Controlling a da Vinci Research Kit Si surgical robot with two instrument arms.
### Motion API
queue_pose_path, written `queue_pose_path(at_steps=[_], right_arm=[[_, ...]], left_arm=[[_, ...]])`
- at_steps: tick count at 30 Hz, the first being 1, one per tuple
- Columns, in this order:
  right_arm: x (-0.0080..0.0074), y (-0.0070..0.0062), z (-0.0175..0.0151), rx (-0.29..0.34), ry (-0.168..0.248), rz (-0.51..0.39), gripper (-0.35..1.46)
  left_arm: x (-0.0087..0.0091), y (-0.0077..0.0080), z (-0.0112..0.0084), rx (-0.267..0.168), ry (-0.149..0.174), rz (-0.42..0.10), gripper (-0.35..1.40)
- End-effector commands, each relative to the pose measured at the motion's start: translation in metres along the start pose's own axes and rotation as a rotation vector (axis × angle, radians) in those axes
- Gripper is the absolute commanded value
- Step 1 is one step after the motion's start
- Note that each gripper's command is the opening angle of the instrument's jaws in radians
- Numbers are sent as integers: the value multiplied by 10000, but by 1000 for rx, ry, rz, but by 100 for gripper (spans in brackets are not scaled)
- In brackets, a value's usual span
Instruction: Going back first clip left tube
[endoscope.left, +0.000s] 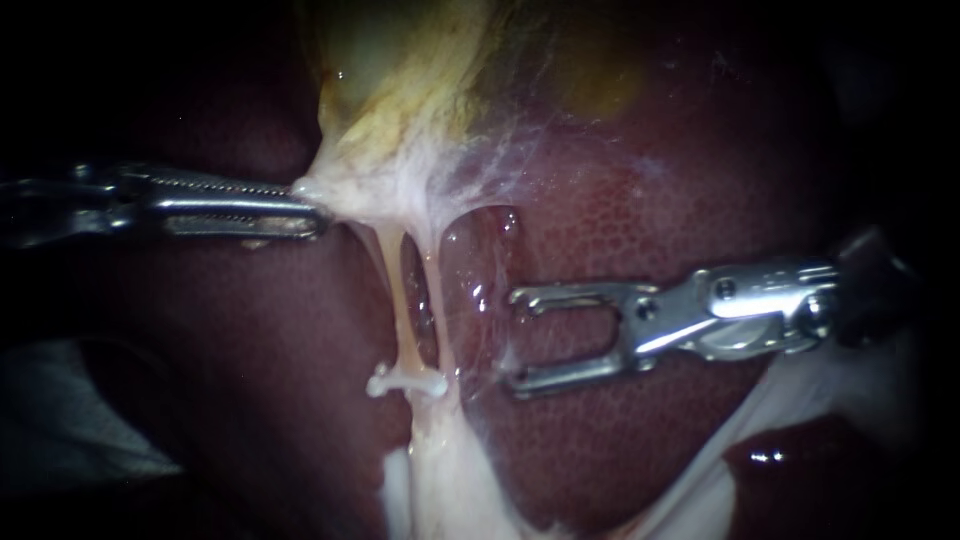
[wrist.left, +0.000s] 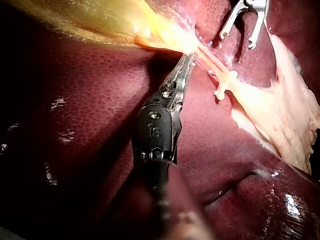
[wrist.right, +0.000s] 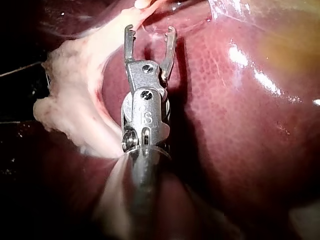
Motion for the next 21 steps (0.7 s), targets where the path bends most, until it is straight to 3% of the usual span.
queue_pose_path(at_steps=[1, 13, 21], right_arm=[[0, 0, -7, 1, -3, -6, 50], [3, 6, -39, -21, -11, -25, 50], [2, 5, -47, -22, -11, -30, 50]], left_arm=[[0, -1, 0, 0, 0, 0, -35], [-7, -5, 9, 4, 1, 4, -35], [-31, -9, 54, 21, 0, 18, -35]])
